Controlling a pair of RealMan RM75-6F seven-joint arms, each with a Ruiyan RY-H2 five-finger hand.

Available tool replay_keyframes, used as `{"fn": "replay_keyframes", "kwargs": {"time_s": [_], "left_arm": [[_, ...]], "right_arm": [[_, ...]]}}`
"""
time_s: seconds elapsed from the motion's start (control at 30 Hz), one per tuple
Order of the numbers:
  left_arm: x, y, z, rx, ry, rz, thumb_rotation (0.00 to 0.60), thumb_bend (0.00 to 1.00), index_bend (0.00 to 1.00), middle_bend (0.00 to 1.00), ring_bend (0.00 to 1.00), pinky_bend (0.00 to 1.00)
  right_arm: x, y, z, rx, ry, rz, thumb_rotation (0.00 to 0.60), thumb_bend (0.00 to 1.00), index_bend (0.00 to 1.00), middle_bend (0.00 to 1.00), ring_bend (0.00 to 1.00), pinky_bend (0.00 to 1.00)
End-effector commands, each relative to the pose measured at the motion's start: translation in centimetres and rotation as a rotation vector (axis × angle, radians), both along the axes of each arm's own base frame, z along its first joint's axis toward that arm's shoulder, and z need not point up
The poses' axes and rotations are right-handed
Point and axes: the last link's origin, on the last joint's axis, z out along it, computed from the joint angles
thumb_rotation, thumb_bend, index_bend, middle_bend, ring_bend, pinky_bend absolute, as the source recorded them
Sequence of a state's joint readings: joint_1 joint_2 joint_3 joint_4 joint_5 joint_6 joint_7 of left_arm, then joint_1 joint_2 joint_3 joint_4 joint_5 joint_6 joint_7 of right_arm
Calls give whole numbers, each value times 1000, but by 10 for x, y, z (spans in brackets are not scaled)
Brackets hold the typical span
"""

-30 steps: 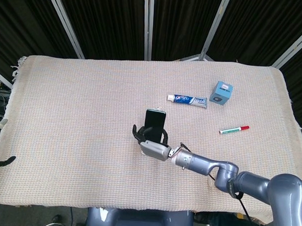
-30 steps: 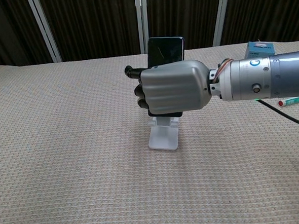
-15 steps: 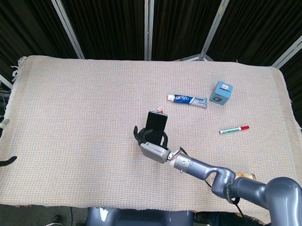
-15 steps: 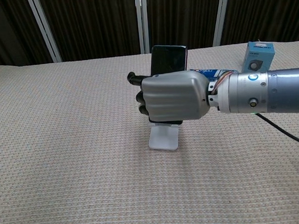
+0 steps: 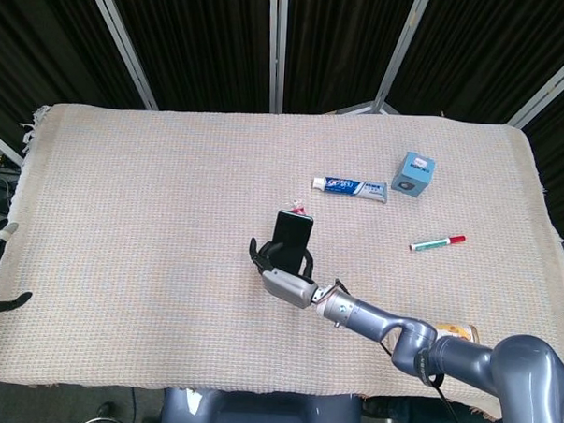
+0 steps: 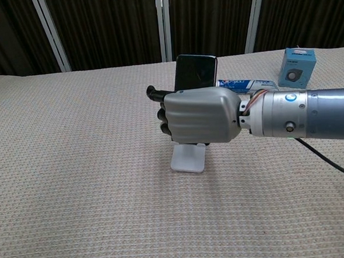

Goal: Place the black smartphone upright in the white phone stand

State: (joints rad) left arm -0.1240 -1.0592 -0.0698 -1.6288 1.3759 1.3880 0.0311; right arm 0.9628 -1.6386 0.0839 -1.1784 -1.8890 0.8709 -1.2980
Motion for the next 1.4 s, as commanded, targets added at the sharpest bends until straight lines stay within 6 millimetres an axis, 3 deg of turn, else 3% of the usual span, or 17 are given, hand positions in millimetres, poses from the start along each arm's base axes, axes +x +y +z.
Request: {"fn": "replay_keyframes", "kwargs": {"time_s": [0.03,0.1,0.47,0.6,0.7,0.83,1.0,1.1,1.23,1.4], "left_arm": [[0,0,0,-1,0,1,600,0,0,0,0,0],[0,0,0,-2,0,0,600,0,0,0,0,0],[2,-1,0,-1,-7,-6,600,0,0,0,0,0],[2,-1,0,-5,-10,-10,600,0,0,0,0,0],[4,-2,0,-6,-17,-18,600,0,0,0,0,0],[7,-5,1,-3,-28,-41,600,0,0,0,0,0],[11,-7,1,11,-42,-83,600,0,0,0,0,0],[14,-10,0,21,-51,-120,600,0,0,0,0,0],[17,-16,-3,22,-55,-153,600,0,0,0,0,0],[19,-20,-7,19,-47,-184,600,0,0,0,0,0]], "right_arm": [[0,0,0,-13,-4,-5,600,38,222,240,359,163],[1,2,1,-12,-12,-5,600,2,191,231,357,160],[0,4,13,-26,-54,-15,600,0,173,231,357,157],[-5,5,30,-42,-96,-38,600,0,170,232,358,157],[-14,6,60,-50,-213,-107,600,0,171,240,365,156],[-41,16,110,-38,-442,-265,600,0,170,243,366,152],[-74,30,151,-36,-695,-466,600,0,157,217,361,111],[-103,47,174,-20,-908,-638,600,0,114,146,280,57],[-144,77,194,-29,-1095,-837,600,0,8,5,8,0],[-182,112,199,-13,-1232,-1034,600,0,0,0,0,0]]}}
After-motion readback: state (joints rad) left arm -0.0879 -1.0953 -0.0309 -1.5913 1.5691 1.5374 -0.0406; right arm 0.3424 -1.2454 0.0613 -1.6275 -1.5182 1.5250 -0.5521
